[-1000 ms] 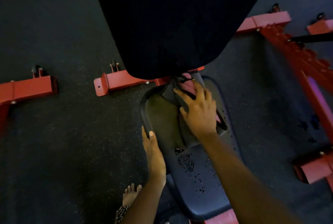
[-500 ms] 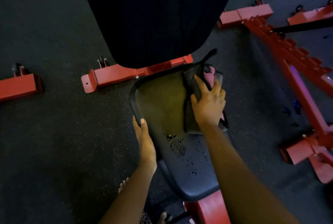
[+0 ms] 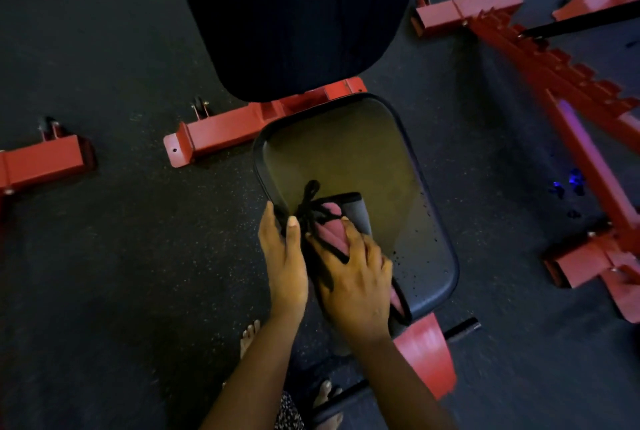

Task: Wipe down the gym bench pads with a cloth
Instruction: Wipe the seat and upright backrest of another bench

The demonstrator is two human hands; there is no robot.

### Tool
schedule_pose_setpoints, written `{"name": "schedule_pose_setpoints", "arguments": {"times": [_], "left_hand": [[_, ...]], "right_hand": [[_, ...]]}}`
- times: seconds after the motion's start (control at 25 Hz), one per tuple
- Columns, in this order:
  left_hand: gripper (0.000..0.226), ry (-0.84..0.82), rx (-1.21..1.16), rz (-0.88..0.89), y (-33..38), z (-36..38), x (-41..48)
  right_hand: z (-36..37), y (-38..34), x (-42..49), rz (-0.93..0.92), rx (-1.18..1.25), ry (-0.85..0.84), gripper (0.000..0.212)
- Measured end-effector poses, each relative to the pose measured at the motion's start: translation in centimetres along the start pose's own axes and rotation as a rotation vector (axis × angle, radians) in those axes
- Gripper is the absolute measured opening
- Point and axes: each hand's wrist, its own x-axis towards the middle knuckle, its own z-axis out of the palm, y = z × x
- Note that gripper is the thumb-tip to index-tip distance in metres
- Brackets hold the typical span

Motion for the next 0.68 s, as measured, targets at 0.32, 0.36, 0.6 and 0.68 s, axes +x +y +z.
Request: {"name": "schedule_pose_setpoints", "arguments": {"times": [0.32, 0.36, 0.6, 0.68], "left_hand": [[0.064, -0.257, 1.107, 0.737, -0.3, 3.9, 3.1], [0.065, -0.260, 1.215, 0.753, -0.8, 4.5, 3.0], [0.064, -0.209, 1.431, 0.820, -2.1, 4.9, 3.3], [0.063, -0.197, 1.414, 0.813, -1.8, 5.3, 3.1]], "right_hand": [[-2.0, 10.8, 2.5, 0.443, 0.089, 0.105, 0.061], [-2.0, 12.2, 3.0, 0.526, 0.117, 0.112, 0.058], [-1.6, 19.2, 3.9, 0.623, 0.437, -0.012, 0.047], [-2.2, 19.7, 4.3, 0.552, 0.516, -0.086, 0.047]]}}
